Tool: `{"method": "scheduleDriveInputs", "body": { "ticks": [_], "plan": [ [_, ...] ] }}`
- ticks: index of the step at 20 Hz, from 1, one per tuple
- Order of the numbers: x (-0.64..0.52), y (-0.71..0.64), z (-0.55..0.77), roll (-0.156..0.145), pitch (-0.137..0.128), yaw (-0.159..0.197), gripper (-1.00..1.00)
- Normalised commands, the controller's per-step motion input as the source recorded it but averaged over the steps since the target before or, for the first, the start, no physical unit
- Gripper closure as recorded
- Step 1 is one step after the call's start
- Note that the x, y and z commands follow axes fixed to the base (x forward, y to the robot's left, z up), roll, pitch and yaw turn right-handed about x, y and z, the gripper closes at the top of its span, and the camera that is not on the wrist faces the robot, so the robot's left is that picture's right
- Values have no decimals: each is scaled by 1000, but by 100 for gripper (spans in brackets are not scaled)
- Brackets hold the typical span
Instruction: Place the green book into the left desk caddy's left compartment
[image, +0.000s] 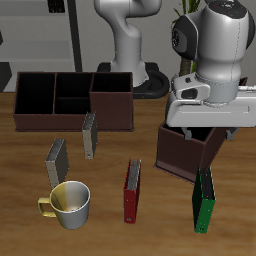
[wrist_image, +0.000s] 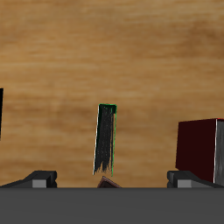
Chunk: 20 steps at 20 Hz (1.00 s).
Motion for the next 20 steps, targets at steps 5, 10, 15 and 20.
{"method": "scheduleDriveInputs", "body": {
  "ticks": [5, 10, 15, 20],
  "plan": [
    [267, 13, -240, 3, -14, -2, -100],
    [177, -31, -394, -3, 2, 1, -100],
    [143, 22, -407, 0, 54, 13, -100],
    [-7, 188, -372, 25, 22, 3, -100]
  ]
}}
